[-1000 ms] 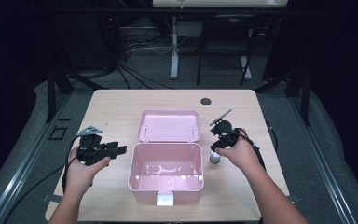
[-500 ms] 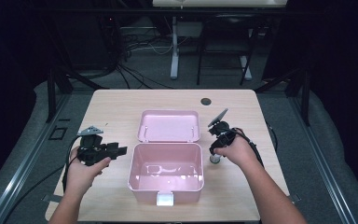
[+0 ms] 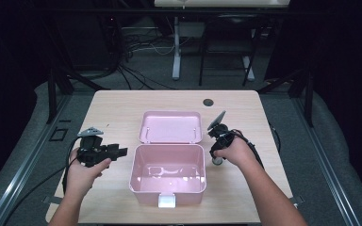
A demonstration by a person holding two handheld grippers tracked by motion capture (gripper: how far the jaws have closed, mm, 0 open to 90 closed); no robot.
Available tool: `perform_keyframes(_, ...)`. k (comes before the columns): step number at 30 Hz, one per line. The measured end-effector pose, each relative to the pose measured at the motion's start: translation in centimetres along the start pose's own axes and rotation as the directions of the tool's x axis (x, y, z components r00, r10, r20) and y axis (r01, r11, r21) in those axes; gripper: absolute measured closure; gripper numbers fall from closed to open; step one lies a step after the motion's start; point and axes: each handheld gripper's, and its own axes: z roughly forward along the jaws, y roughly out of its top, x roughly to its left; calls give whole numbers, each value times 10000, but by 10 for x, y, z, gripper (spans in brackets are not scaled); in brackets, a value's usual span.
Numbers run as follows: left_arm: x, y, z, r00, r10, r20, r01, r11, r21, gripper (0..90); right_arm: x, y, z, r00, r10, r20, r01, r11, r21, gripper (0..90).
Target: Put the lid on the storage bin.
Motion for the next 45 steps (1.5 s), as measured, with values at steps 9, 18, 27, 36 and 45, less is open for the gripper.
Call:
perform_keyframes(9,1,0,0,10000,42,-21,-42,10000,53,512,1,2,5,10000,38,-16,-38,9997,227,487)
perform_keyframes(18,2,0,0,10000,-45,-17,45,10000,68,513,2,3,4,9999,90,76,-94,9988,489,490)
perform_keyframes(27,2,-1,2,10000,-48,-28,48,9999,107,513,2,2,7,9999,-21,167,7,9967,806,495)
perform_keyframes(36,3,-1,3,10000,-60,12,60,9999,147,513,4,5,6,9992,-232,329,202,9960,868,497)
perform_keyframes(45,3,-1,2,10000,-78,23,77,9998,161,512,4,3,5,9988,-308,377,269,9948,985,500)
